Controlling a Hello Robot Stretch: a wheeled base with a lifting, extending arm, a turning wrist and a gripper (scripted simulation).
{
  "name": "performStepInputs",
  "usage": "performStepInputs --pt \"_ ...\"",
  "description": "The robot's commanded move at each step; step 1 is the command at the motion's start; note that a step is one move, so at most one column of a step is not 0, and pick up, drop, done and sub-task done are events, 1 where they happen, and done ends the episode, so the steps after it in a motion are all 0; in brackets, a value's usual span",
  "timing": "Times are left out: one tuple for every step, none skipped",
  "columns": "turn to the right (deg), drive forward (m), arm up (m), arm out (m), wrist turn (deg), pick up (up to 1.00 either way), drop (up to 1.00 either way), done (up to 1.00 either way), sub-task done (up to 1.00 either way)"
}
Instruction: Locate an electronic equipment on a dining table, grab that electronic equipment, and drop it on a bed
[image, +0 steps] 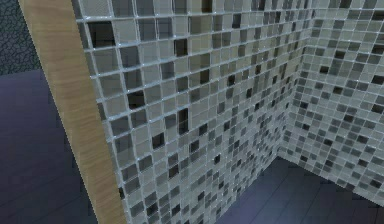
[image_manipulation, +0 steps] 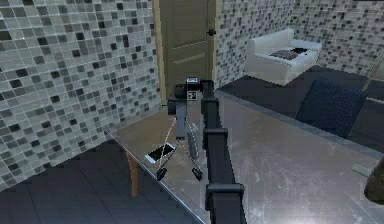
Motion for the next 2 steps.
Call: performStepInputs --pt "0.0 0.0 0.0 0.0 45.0 0.0 0.0 0.0 0.0" --pt "0.0 0.0 0.0 0.0 45.0 0.0 0.0 0.0 0.0"
